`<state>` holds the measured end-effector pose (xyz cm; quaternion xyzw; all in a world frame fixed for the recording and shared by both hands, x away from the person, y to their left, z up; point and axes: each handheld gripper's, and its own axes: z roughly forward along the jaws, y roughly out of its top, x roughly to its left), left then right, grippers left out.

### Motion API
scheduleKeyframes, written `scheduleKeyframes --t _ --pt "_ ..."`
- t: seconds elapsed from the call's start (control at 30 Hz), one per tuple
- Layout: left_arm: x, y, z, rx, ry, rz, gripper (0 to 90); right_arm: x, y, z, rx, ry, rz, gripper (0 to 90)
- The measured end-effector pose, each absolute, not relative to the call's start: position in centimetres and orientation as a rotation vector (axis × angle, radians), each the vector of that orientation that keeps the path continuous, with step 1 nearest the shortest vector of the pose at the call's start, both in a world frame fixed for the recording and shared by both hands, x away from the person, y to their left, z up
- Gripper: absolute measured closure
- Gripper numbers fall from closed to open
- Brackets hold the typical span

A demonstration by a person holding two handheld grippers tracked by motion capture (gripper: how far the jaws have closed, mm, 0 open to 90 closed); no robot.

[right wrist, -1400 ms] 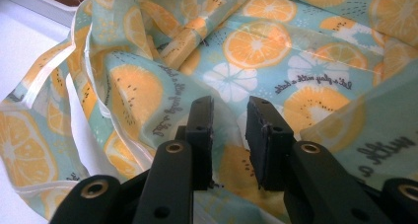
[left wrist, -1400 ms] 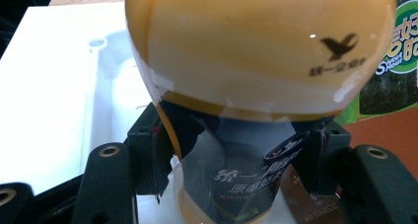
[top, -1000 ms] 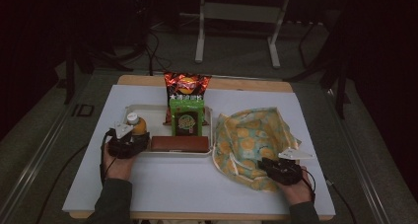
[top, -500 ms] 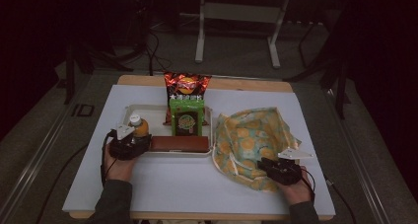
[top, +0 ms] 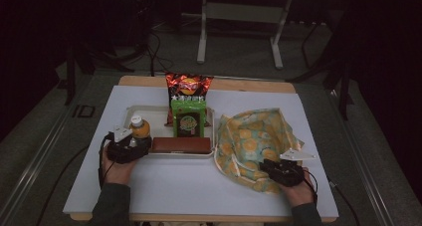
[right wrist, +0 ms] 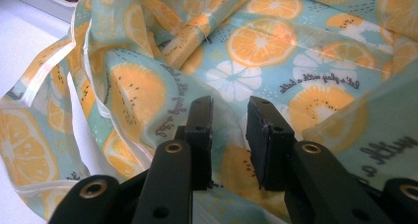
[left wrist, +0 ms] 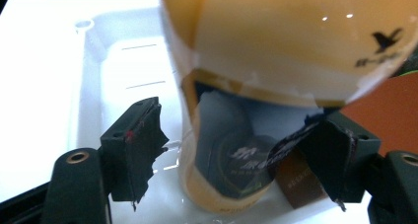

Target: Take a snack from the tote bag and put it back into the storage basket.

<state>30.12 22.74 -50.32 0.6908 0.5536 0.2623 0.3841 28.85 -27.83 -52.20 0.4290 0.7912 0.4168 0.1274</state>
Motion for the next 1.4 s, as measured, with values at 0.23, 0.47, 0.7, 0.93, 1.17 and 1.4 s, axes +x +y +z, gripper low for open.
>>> scheduleKeyframes --t 0.23,0.47,0.7,0.93,1.17,1.4 --pt "29.5 22.8 -49.9 1.756 1.385 0.662 32.4 28.9 -27.8 -52.2 1.249 2.302 1.214 71.8" --pt "28.8 22.9 -49.9 1.764 1.369 0.642 35.4 28.8 -27.8 -52.2 1.247 2.303 1.215 71.7" --pt "28.6 22.7 -50.1 1.780 1.370 0.634 37.6 28.9 -27.8 -52.2 1.246 2.303 1.217 71.7" --pt "28.5 23.2 -50.2 1.785 1.393 0.593 41.2 28.9 -27.8 -52.1 1.244 2.303 1.217 71.6" --pt "27.8 23.4 -50.2 1.814 1.381 0.593 42.9 28.9 -27.8 -52.2 1.246 2.303 1.217 71.5" --pt "27.6 23.6 -50.3 1.820 1.388 0.576 54.7 28.8 -27.8 -52.2 1.246 2.304 1.216 71.5"
